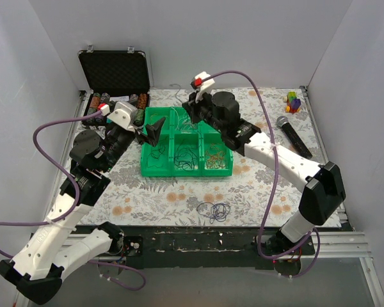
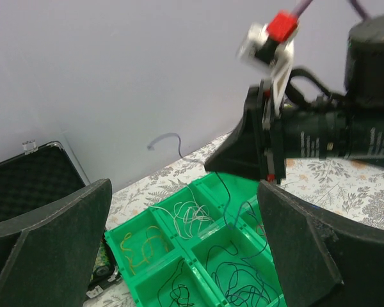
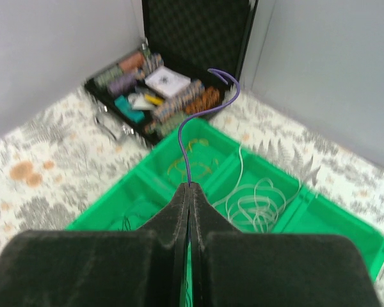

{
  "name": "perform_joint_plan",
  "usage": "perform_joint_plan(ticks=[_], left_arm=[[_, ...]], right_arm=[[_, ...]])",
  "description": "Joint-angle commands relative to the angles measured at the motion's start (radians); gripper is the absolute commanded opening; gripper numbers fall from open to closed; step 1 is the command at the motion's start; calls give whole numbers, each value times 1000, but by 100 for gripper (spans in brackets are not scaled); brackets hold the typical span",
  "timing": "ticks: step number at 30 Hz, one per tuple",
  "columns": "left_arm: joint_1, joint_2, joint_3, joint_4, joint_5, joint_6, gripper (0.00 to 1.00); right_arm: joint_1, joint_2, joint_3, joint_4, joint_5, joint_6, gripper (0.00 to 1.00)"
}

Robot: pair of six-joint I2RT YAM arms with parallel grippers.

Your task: Untangle the cables

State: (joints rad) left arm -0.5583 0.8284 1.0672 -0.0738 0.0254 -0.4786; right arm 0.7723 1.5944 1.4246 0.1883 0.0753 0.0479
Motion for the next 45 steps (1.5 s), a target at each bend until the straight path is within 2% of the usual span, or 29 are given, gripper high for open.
perform_joint_plan(ticks=[1,8,20,21,27,37,38,39,40,45], left_arm=[[3,-15,16,20,-10,6,98],[3,-18,20,16,-12,11,98],[3,-25,11,17,-10,15,98],[3,-25,11,16,-10,17,98],[3,-28,2,12,1,20,98],[3,-28,4,11,2,20,98],[3,-29,5,11,1,18,98],[3,-29,4,11,2,18,98],[3,-31,4,9,2,18,98],[3,-29,7,6,1,24,98]], right_arm=[[-5,30,-78,31,1,-10,1],[-4,84,-127,31,1,-10,1],[39,82,-276,31,1,-10,1],[50,81,-288,31,1,158,1],[87,76,-342,31,1,181,1],[88,167,-198,31,1,198,1],[87,183,-173,-80,1,196,1],[85,200,-146,-105,-75,195,1],[82,219,-123,-133,108,194,1],[65,240,-104,-171,150,210,1]])
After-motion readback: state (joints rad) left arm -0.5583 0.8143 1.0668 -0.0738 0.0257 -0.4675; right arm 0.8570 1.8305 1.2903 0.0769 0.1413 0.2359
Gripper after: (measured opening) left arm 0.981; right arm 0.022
